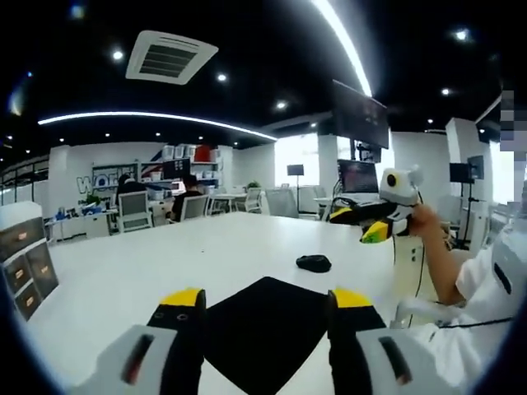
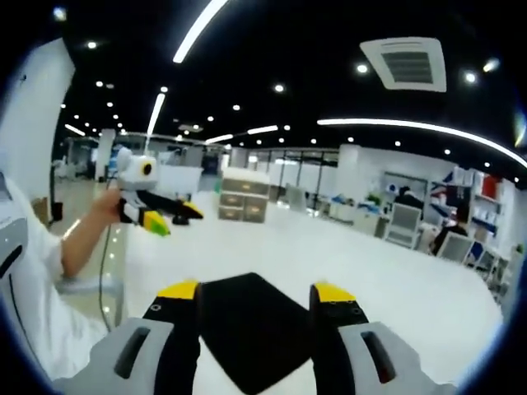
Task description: Arrange the mouse and mouse pad neatly on the desk surface
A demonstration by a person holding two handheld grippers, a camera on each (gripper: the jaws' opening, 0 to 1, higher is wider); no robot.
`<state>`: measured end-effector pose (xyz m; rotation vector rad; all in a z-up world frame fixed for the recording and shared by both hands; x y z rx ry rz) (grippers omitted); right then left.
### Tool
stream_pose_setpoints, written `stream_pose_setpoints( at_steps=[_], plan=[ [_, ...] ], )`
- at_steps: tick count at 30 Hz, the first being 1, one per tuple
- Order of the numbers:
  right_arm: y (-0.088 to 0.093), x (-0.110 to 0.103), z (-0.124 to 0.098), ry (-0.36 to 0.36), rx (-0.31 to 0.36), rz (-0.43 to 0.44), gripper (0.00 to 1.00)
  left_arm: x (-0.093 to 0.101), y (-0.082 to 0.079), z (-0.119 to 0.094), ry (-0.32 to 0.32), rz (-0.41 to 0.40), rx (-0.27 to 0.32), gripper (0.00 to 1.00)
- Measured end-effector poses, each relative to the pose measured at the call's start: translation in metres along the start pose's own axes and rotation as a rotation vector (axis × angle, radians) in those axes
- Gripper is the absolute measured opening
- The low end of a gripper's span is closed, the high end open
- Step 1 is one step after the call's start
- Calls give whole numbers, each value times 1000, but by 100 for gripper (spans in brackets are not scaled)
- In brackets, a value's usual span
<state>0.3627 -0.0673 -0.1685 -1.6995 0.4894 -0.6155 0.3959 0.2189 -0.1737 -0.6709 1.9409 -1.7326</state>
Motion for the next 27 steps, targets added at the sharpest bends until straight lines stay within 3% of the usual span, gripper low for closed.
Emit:
stream_pose_setpoints(
  at_steps=[11, 18, 20, 22, 27],
  plan=[
    [-14, 3, -6, -2, 40, 1, 51, 6, -26, -15, 26, -32, 81, 61],
    [-11, 9, -17, 13, 89, 29, 50, 3, -25, -18, 16, -39, 97, 61],
    [-7, 9, -18, 11, 84, 32, 50, 4, -22, -18, 16, -38, 86, 61],
    [-5, 13, -18, 29, 35, 9, 52, 4, -20, -19, 14, -34, 80, 61],
    [-6, 13, -24, 41, 35, -5, 53, 6, -21, -22, 12, -24, 87, 61]
  ],
)
Point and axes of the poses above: the point that each gripper's makers call its tool centre point, and the gripper's own axes: z roughly forward along the fingers, x roughly to its right, y roughly out of its underside, the point moved 7 cm from there along -z, roughly backward along the fingers, and after that the axes turned 2 degrees about -y, right-handed, at the moved point
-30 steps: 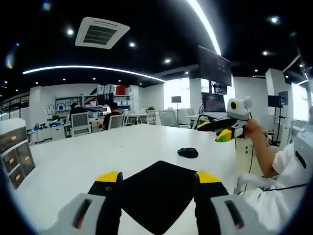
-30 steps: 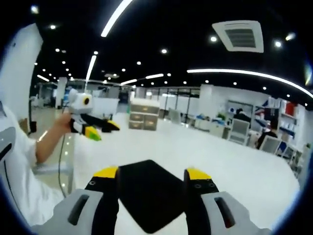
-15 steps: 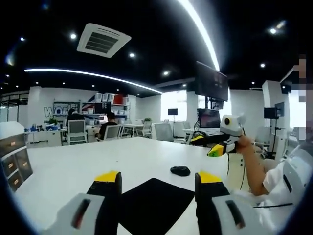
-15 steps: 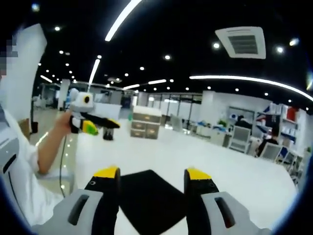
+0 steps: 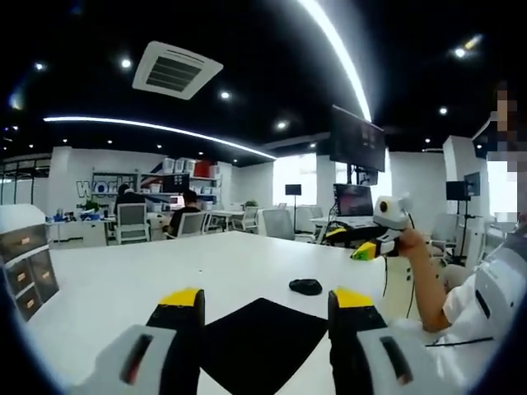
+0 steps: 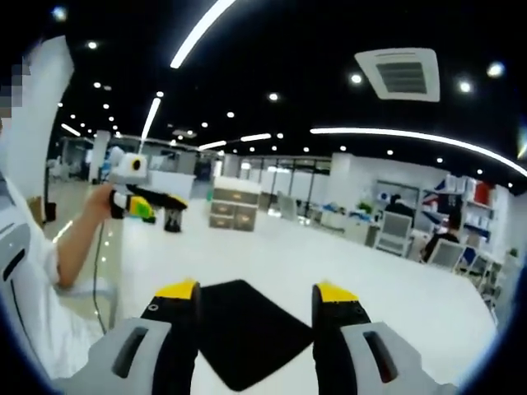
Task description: Arrange the mouse and mouse pad neatly on the desk surface
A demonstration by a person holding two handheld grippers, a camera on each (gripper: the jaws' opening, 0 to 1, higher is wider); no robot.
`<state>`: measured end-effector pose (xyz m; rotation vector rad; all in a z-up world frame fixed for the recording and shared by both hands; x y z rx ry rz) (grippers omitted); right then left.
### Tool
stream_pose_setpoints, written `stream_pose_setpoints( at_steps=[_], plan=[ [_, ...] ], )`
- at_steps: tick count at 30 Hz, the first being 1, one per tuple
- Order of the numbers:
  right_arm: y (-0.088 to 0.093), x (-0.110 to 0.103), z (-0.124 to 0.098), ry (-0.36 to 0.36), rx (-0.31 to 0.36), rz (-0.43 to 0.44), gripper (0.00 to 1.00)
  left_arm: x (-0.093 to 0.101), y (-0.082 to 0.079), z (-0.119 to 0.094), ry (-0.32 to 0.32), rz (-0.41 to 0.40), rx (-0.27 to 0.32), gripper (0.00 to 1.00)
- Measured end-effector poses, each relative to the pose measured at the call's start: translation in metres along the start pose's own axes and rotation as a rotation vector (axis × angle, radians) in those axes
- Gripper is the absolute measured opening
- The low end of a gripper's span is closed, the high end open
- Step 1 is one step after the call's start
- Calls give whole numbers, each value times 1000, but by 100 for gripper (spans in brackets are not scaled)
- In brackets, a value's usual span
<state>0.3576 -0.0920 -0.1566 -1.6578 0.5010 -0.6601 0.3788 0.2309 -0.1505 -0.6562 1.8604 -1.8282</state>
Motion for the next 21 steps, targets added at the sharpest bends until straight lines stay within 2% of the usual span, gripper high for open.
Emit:
stream_pose_setpoints(
  at_steps=[5, 21],
  plan=[
    [0, 3, -3, 14, 14, 13, 52, 1, 2, 2, 3, 5, -11, 61],
    [4, 3, -1, 9, -8, 13, 52, -2, 2, 2, 4, 4, -12, 61]
  ],
)
Point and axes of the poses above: the point that each gripper's makers call its tool centre point, and the gripper's own axes: z roughly forward along the fingers, x roughly to its right, y roughly out of its underside, the point moved 7 cm from there along -z, roughly backward along the fingers, and after that the axes turned 2 degrees about -y, right-handed, at the moved point
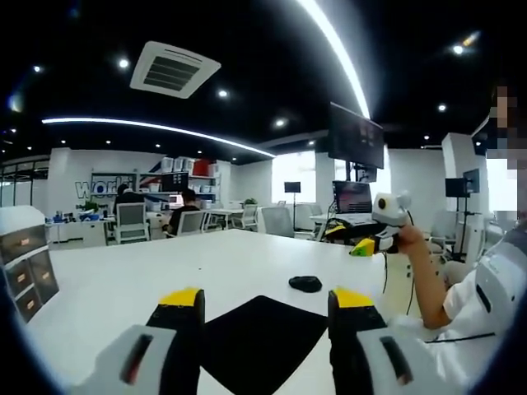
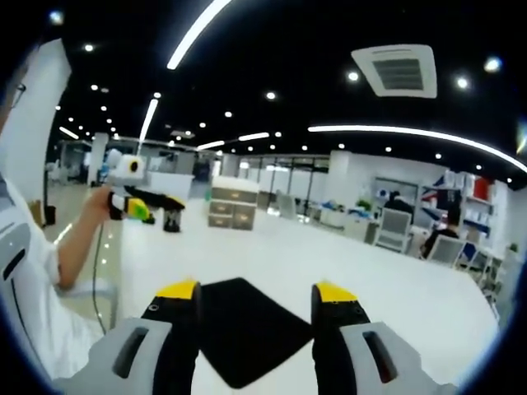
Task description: Arrange the mouse and mouse pad neatly on the desk surface
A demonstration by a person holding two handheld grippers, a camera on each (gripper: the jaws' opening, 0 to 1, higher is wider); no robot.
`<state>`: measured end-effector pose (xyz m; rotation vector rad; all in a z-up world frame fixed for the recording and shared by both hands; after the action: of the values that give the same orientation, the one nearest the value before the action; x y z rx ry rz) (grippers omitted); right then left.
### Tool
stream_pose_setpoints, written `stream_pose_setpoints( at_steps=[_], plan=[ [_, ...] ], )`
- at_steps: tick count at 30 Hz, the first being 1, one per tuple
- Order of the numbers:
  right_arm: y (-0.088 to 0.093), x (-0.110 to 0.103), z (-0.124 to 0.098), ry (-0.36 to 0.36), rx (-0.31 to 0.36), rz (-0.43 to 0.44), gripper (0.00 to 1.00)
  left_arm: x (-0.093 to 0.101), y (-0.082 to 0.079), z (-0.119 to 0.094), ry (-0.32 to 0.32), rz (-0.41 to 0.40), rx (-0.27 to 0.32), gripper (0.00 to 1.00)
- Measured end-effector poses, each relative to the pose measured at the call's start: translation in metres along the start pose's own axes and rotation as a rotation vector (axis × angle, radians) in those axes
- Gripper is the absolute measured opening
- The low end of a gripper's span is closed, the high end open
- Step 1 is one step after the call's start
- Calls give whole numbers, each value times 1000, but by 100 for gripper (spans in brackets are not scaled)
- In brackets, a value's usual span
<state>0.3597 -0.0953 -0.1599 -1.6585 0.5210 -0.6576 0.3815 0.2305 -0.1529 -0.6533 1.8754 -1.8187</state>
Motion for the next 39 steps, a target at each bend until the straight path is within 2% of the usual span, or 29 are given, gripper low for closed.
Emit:
stream_pose_setpoints(
  at_steps=[39],
  plan=[
    [2, 3, -3, 13, -5, 4, 52, 0, -1, 0, -1, 3, -1, 60]
  ],
)
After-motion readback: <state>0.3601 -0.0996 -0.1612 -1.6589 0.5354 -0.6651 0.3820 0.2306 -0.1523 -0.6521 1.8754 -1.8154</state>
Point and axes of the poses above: the point that each gripper's makers call its tool centre point, and the gripper's own axes: z roughly forward along the fingers, x roughly to its right, y roughly out of its underside, the point moved 7 cm from there along -z, roughly backward along the fingers, and after that the axes turned 2 degrees about -y, right-handed, at the moved point
